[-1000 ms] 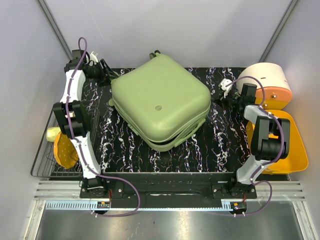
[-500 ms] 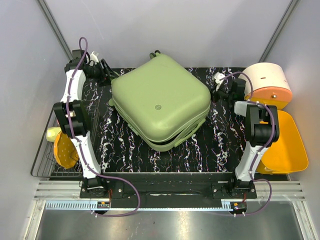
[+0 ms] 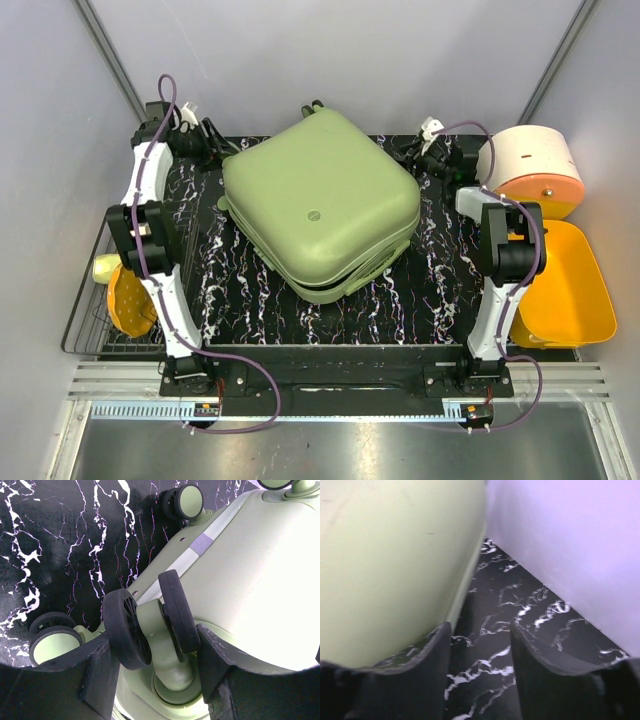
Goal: Open, take out, and arrange the luggage
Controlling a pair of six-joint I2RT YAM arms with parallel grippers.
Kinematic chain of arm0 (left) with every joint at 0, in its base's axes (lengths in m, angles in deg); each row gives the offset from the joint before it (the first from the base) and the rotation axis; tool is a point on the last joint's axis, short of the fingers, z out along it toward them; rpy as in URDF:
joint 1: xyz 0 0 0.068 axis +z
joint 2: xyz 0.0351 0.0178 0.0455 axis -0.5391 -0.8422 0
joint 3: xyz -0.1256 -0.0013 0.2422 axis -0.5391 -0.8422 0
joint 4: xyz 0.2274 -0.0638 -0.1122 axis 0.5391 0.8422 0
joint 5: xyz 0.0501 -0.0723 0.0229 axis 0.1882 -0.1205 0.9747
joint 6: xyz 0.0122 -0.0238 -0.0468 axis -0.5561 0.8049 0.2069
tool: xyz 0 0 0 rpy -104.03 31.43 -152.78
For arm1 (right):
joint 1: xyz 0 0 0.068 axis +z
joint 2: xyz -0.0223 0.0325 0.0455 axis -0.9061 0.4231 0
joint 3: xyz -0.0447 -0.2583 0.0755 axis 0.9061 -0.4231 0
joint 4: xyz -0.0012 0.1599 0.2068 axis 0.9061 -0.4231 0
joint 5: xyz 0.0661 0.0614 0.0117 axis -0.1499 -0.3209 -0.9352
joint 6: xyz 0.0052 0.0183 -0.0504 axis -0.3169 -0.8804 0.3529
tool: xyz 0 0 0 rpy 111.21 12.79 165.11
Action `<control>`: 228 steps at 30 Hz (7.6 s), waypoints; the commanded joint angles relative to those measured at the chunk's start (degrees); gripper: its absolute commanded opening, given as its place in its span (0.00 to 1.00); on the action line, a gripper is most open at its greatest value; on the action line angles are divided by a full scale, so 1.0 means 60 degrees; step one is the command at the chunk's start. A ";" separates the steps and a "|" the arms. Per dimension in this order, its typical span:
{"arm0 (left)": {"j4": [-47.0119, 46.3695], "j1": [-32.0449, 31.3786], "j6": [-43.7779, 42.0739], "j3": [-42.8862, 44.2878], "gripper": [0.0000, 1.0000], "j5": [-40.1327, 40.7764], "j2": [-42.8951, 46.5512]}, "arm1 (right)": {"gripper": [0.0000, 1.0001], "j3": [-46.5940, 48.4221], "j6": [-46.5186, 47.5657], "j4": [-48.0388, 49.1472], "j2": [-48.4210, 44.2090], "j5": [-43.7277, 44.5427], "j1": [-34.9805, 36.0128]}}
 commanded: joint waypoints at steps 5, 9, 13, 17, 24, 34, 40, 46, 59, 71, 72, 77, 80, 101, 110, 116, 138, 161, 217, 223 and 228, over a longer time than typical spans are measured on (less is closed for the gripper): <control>-0.1496 0.0112 -0.0376 -0.3095 0.00 0.0521 0.2063 | 0.86 0.1831 0.0555 -0.4294 -0.2105 0.2157 -0.0695; -0.1965 0.0346 0.0108 -0.4486 0.00 0.0742 0.2900 | 0.94 0.2563 0.0877 -0.6467 -0.3319 0.2846 -0.0696; -0.2345 0.0376 0.0430 -0.5993 0.02 0.0830 0.3852 | 0.99 0.2580 0.0747 -0.8927 -0.4463 0.3096 -0.0682; -0.2405 0.0362 0.0577 -0.6904 0.04 0.0918 0.4934 | 0.99 0.1616 -0.0174 -1.1882 -0.5868 0.2965 -0.0696; -0.2434 0.0391 0.0709 -0.8003 0.03 0.1051 0.6007 | 0.96 -0.1867 -0.3673 -1.3501 -0.8682 0.3214 -0.0682; -0.2376 0.0376 0.0856 -0.8561 0.01 0.0962 0.6621 | 0.80 -0.5139 -0.7353 -1.1399 -0.9213 0.2437 -0.0609; -0.2346 0.0376 0.0782 -0.8825 0.01 0.1021 0.6856 | 0.72 -0.5418 -0.7852 -0.9873 -0.7866 0.2846 0.0107; -0.2346 0.0376 0.0783 -0.9088 0.00 0.0977 0.7134 | 0.64 -0.5448 -0.8218 -0.8467 -0.6328 0.3271 0.0783; -0.2565 0.0610 0.1587 -0.9572 0.02 0.0845 0.7619 | 0.00 -0.1310 -0.7517 -0.7658 -0.2874 0.4048 0.0798; -0.4000 0.0859 0.3492 -0.8752 0.38 0.1285 0.6988 | 0.48 0.3355 -0.7193 -0.7292 0.0398 0.4268 0.0798; -0.4118 0.0874 0.3521 -0.8752 0.43 0.1270 0.7104 | 0.54 0.3400 -0.7179 -0.7277 0.0326 0.4225 0.0784; -0.4105 0.1020 0.3025 -0.8912 0.87 0.1562 0.7866 | 0.77 0.3298 -0.6491 -0.7291 -0.0595 0.4224 0.0564; -0.3593 0.1225 0.2294 -0.8739 0.99 0.1738 0.8335 | 0.81 0.3254 -0.5935 -0.7525 -0.1166 0.4093 0.0461; 0.1640 0.0509 -1.5695 -0.6114 0.97 0.1460 0.7751 | 0.94 -0.0494 -0.1861 -1.1495 -0.6002 0.1119 0.0622; -0.0309 -0.0546 -1.6781 -0.7142 0.93 0.2163 0.6756 | 0.94 -0.1522 -0.1085 -1.1788 -0.6999 0.1207 0.0857; -0.0457 -0.0693 -1.5728 -0.6686 0.53 0.1579 0.6386 | 0.94 -0.1931 -0.0456 -1.1950 -0.7672 0.0958 0.0915; -0.1145 -0.0635 -0.8155 -0.1986 0.00 0.1256 0.5978 | 0.78 -0.3029 0.2664 -0.8629 -0.8671 0.2843 0.3667; -0.0749 0.0420 -0.7345 -0.3196 0.94 -0.0706 0.7513 | 0.91 0.4115 0.4101 -0.2531 -0.1626 0.7930 0.4504; 0.0920 0.0991 -1.5579 -1.1535 0.00 0.3701 0.8145 | 1.00 1.1370 0.3735 -0.4069 0.2933 0.7344 0.3611; 0.1461 0.0991 -1.5785 -1.0979 0.42 0.3688 0.8482 | 1.00 0.9424 0.3354 -0.4098 0.1587 0.7008 0.3611; 0.2207 0.0977 -1.5683 -1.0159 0.99 0.2882 0.9286 | 1.00 0.6773 0.3120 -0.4390 -0.0434 0.6481 0.3611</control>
